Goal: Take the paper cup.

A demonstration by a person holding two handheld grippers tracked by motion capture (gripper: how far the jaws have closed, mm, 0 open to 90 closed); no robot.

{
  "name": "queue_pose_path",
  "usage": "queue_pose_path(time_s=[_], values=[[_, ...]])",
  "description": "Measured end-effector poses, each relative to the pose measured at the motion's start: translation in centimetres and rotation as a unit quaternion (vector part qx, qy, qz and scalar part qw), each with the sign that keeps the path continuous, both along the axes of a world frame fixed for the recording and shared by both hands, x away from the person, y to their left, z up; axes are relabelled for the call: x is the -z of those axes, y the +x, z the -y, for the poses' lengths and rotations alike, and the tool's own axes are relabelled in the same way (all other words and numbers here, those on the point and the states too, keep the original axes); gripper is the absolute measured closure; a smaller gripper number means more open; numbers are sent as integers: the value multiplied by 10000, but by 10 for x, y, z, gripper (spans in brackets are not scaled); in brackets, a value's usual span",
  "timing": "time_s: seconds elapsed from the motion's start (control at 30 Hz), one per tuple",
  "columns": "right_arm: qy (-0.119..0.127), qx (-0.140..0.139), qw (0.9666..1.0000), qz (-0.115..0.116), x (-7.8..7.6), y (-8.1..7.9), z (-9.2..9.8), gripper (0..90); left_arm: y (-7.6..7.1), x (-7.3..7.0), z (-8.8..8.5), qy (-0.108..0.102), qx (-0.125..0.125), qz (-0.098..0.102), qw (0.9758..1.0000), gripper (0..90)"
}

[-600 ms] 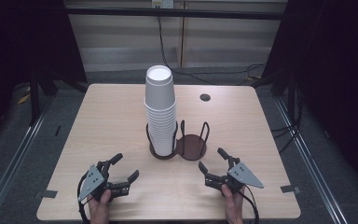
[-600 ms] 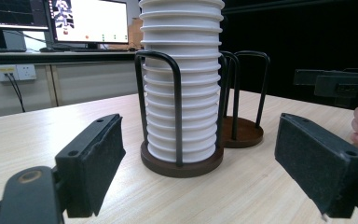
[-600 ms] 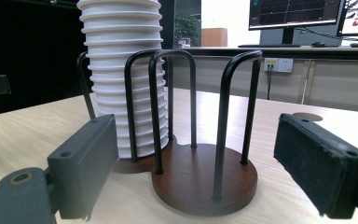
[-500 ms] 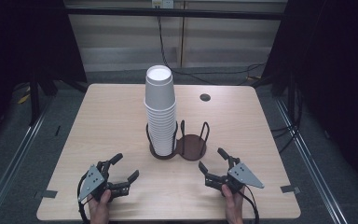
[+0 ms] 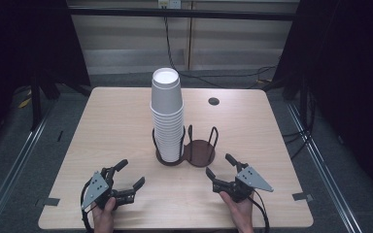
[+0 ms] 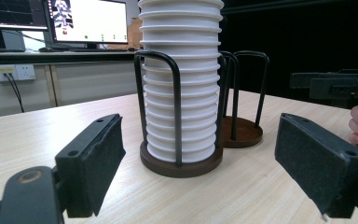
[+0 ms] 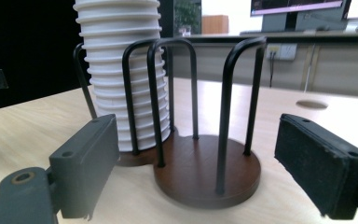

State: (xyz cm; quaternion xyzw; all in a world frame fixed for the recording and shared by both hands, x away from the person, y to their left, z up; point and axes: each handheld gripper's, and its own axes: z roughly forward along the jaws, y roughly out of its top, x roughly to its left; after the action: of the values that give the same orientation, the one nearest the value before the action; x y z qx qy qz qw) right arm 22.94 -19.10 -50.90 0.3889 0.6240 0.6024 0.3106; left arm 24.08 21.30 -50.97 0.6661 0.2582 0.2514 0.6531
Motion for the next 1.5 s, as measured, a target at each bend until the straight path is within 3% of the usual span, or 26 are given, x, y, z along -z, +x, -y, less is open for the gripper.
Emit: queue_pose_path(time_s=[0.1, 0.2, 0.23, 0.37, 0.53, 0.7, 0.8, 0.9, 1.0, 1.23, 1.4, 1.5], values=[[-23, -213, 9997, -138, -1, 2, -2, 172, 0, 0, 0, 1, -4, 2, 10000, 155], [-79, -253, 9995, -194, -2, 2, -3, 194, 0, 0, 1, -39, 11, -30, 10000, 155], [-152, -496, 9982, -298, -4, 2, -3, 257, 0, 0, 0, -19, -6, -15, 10000, 155], [-353, -639, 9967, -362, -10, 2, -7, 258, 0, 0, 1, -52, 67, -43, 10000, 155], [-365, -957, 9932, -561, -21, 5, -9, 276, 0, 0, 1, -43, 66, -37, 10000, 155], [-258, -1030, 9930, -514, -35, 11, -13, 230, 0, 0, 0, -39, 47, -38, 10000, 153], [-263, -1078, 9923, -547, -41, 12, -14, 254, 0, 0, 0, -41, 52, -37, 10000, 154], [-353, -1311, 9877, -782, -54, 17, -19, 247, 0, 0, 0, -41, 51, -37, 10000, 153], [-351, -1311, 9879, -751, -60, 19, -21, 239, 0, 0, 0, -43, 48, -36, 10000, 154], [-50, -1682, 9839, -599, -85, 31, -26, 232, 0, 0, 1, -66, 68, -54, 9999, 154], [-23, -1721, 9839, -492, -96, 35, -30, 233, 0, 0, 0, -13, 16, -7, 10000, 154], [-137, -1773, 9829, -479, -105, 39, -33, 251, 0, 0, 1, -46, 46, -34, 10000, 154]])
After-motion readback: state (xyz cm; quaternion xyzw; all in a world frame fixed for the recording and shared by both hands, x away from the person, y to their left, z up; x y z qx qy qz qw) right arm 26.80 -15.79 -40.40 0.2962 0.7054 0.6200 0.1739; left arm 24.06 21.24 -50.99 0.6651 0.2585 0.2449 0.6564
